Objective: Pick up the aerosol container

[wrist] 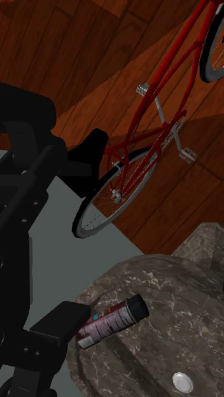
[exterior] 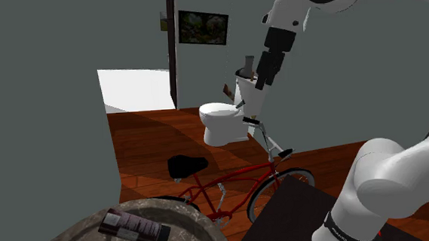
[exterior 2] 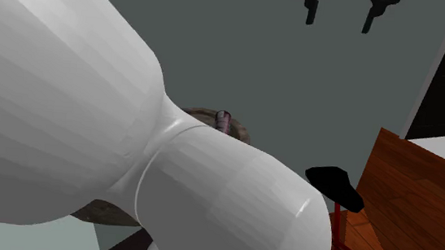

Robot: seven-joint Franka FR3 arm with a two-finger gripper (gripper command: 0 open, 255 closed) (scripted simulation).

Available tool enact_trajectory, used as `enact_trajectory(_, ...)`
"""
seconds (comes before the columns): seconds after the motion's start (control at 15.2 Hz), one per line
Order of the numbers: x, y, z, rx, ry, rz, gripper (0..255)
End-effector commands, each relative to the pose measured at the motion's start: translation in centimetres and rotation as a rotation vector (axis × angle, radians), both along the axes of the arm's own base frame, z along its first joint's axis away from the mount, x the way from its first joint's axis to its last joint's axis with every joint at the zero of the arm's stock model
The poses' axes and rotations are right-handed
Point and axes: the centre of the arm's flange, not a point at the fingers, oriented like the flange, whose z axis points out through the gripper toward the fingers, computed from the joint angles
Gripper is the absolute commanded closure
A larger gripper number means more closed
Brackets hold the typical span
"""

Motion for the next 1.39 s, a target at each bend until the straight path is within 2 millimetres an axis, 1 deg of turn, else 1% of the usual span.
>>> enact_trajectory(0.0, 0.0, 0.0, 0.0, 0.0, 0.0, 0.0, 0)
enact_trajectory(0.66, 5.5, 12.0, -5.6, -0.117, -0.03, 0.08, 0)
enact_trajectory(1.32, 10.1, 23.8, -12.4, -0.234, -0.06, 0.16, 0)
